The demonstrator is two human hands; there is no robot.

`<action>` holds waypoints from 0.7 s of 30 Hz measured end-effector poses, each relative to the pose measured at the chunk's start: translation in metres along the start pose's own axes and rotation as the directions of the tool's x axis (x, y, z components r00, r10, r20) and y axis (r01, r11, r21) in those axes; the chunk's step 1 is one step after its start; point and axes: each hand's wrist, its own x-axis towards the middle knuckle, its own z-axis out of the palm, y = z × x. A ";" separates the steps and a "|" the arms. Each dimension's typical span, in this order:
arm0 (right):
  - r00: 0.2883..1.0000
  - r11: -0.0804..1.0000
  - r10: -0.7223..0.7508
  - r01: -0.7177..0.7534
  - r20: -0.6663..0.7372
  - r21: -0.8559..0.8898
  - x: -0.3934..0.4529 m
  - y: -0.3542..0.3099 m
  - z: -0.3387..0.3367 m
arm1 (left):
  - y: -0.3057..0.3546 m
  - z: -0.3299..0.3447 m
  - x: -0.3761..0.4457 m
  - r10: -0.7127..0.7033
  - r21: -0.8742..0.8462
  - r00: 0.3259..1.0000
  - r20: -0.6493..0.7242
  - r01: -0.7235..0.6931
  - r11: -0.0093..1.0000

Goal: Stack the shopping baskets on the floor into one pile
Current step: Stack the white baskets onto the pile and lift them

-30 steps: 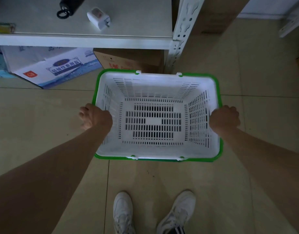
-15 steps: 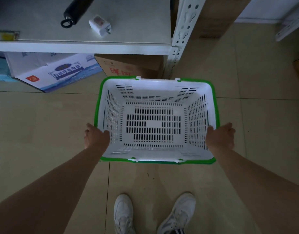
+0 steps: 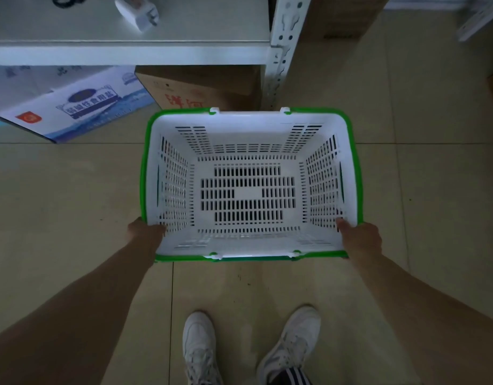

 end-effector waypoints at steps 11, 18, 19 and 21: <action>0.998 0.998 -0.058 0.058 -0.015 0.006 0.044 0.018 -0.055 | 0.012 0.056 -0.053 0.064 0.013 0.995 -0.076 -0.063 0.998; 0.996 0.998 -0.054 0.055 -0.070 0.016 0.082 0.046 -0.113 | 0.043 0.109 -0.100 0.159 0.049 0.986 -0.045 -0.157 0.986; 0.996 0.999 -0.047 0.049 -0.082 0.018 0.087 0.051 -0.121 | 0.049 0.117 -0.106 0.176 0.052 0.983 -0.042 -0.174 0.983; 0.994 0.999 -0.032 0.035 -0.108 0.024 0.099 0.059 -0.137 | 0.061 0.133 -0.116 0.206 0.063 0.978 -0.034 -0.204 0.977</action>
